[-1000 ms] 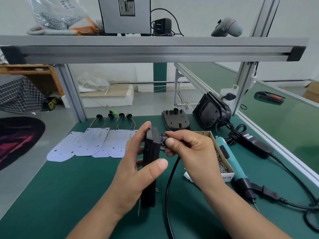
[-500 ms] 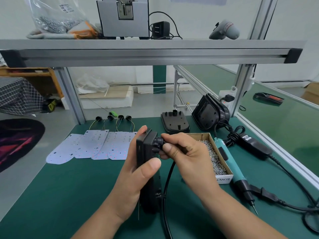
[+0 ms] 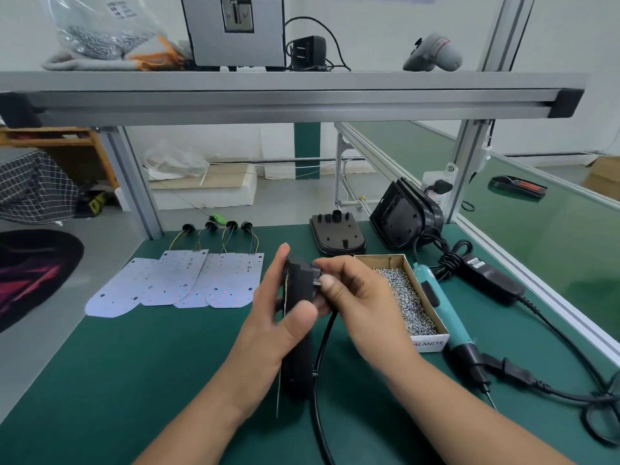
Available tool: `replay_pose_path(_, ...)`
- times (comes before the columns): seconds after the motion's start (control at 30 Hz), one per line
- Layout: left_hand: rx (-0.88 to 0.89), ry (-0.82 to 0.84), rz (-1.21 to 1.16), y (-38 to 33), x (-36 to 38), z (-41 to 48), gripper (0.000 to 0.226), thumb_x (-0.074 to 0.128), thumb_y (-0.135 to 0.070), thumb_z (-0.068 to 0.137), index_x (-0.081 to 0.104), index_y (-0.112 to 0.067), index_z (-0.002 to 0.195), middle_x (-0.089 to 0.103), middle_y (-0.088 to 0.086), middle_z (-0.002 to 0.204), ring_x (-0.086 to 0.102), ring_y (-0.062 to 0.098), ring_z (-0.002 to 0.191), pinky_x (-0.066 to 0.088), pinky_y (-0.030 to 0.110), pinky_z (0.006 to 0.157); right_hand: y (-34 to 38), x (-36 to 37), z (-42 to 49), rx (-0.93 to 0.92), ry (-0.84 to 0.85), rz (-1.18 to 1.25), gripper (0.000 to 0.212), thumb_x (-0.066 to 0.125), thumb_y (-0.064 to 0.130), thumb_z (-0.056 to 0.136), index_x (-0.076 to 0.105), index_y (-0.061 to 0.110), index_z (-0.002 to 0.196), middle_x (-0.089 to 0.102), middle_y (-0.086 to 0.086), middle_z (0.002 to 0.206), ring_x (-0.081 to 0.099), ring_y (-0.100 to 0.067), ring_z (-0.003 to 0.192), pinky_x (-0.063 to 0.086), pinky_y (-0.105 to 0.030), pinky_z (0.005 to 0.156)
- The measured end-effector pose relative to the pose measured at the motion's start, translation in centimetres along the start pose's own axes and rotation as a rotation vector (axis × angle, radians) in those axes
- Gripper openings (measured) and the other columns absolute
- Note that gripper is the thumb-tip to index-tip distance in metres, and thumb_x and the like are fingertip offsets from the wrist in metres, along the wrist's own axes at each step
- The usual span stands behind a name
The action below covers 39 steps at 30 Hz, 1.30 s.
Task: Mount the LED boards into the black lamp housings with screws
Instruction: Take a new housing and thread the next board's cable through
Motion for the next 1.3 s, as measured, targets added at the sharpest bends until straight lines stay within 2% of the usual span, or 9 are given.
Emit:
replay_pose_path(0.07,-0.055,0.038,-0.108,0.7,0.6,0.2,0.101,0.069,-0.086,0.077,0.027,-0.051,0.162,0.058,-0.009,0.155,0.059,0.014,0.14,0.051,0.033,0.11,-1.7,-0.3,0.2,0.105,-0.041,0.073,0.021,0.056,0.004,0.108,0.074,0.012,0.116,0.073,-0.017,0.088,0.063,-0.02,0.074,0.053,-0.032,0.066)
replay_pose_path(0.17,-0.119,-0.027,-0.165,1.7,-0.5,0.4,0.077,0.064,-0.053,0.096,0.024,-0.054,0.162,0.063,-0.006,0.149,0.06,0.019,0.137,0.045,0.048,0.12,-2.6,-0.7,0.4,0.191,-0.084,0.218,0.019,0.061,0.004,0.104,0.078,0.01,0.108,0.078,-0.021,0.102,0.07,-0.029,0.086,0.057,-0.044,0.078)
replay_pose_path(0.3,-0.239,-0.059,-0.073,3.7,-1.4,0.7,0.1,0.076,-0.028,0.089,0.016,-0.039,0.168,0.072,0.002,0.137,0.065,0.02,0.132,0.037,0.048,0.125,-3.5,-0.7,0.3,0.243,-0.082,0.279,0.018,0.065,0.0,0.099,0.079,0.011,0.099,0.078,-0.022,0.098,0.07,-0.033,0.085,0.056,-0.05,0.081)
replay_pose_path(0.53,-0.313,-0.062,-0.098,5.1,-2.0,0.4,0.04,0.074,-0.038,0.095,0.072,-0.016,0.128,0.075,0.013,0.13,0.071,0.036,0.121,0.057,0.053,0.103,-2.8,-0.1,0.6,0.26,0.013,0.186,0.026,0.055,-0.008,0.097,0.075,0.007,0.104,0.077,-0.015,0.096,0.07,-0.028,0.082,0.058,-0.038,0.073)
replay_pose_path(0.63,-0.371,-0.198,-0.065,5.4,-3.7,0.3,0.045,0.069,-0.053,0.095,0.077,-0.014,0.117,0.079,0.013,0.119,0.077,0.036,0.109,0.062,0.051,0.091,-0.6,-3.1,1.7,0.186,0.006,-0.143,0.029,0.053,-0.001,0.104,0.074,0.015,0.119,0.079,-0.004,0.109,0.075,-0.021,0.106,0.061,-0.034,0.092)
replay_pose_path(0.77,-0.382,-0.292,-0.114,5.7,-5.3,0.6,0.04,0.067,-0.055,0.096,0.084,-0.019,0.092,0.081,0.005,0.091,0.076,0.019,0.07,0.056,0.024,0.054,2.6,-8.2,1.7,0.076,0.196,-1.151,0.02,0.069,0.046,0.096,0.067,0.028,0.087,0.069,0.011,0.076,0.064,-0.001,0.071,0.052,-0.03,0.064)
replay_pose_path(0.9,-0.364,-0.316,-0.151,5.8,-5.7,0.6,0.039,0.074,-0.059,0.088,0.084,-0.022,0.09,0.082,0.006,0.096,0.078,0.022,0.075,0.058,0.027,0.056,1.1,-7.9,-0.3,0.196,0.526,-1.274,0.034,0.069,0.066,0.083,0.07,0.032,0.084,0.067,0.014,0.081,0.061,-0.004,0.076,0.049,-0.028,0.067)
replay_pose_path(1.0,-0.381,-0.325,-0.144,6.1,-5.9,0.4,0.041,0.074,-0.06,0.091,0.082,-0.021,0.104,0.082,0.008,0.11,0.081,0.03,0.093,0.064,0.039,0.068,0.3,-5.7,-0.9,0.108,0.551,-1.388,0.054,0.054,0.08,0.075,0.066,0.028,0.085,0.053,0.015,0.099,0.051,-0.009,0.096,0.048,-0.034,0.083)
replay_pose_path(1.3,-0.363,-0.34,-0.058,5.4,-6.0,0.4,0.044,0.066,-0.066,0.096,0.081,-0.025,0.104,0.082,0.002,0.11,0.08,0.03,0.1,0.062,0.057,0.093,-1.4,-1.5,-1.6,-0.151,0.635,-1.647,0.044,0.051,0.059,0.09,0.075,0.024,0.102,0.053,0.001,0.128,0.039,-0.026,0.119,0.04,-0.042,0.102)
Point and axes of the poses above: each hand's wrist, its own z-axis towards the middle knuckle, its own x-axis out of the palm, y = z × x, the point moved 10 cm from there along z, towards the middle knuckle
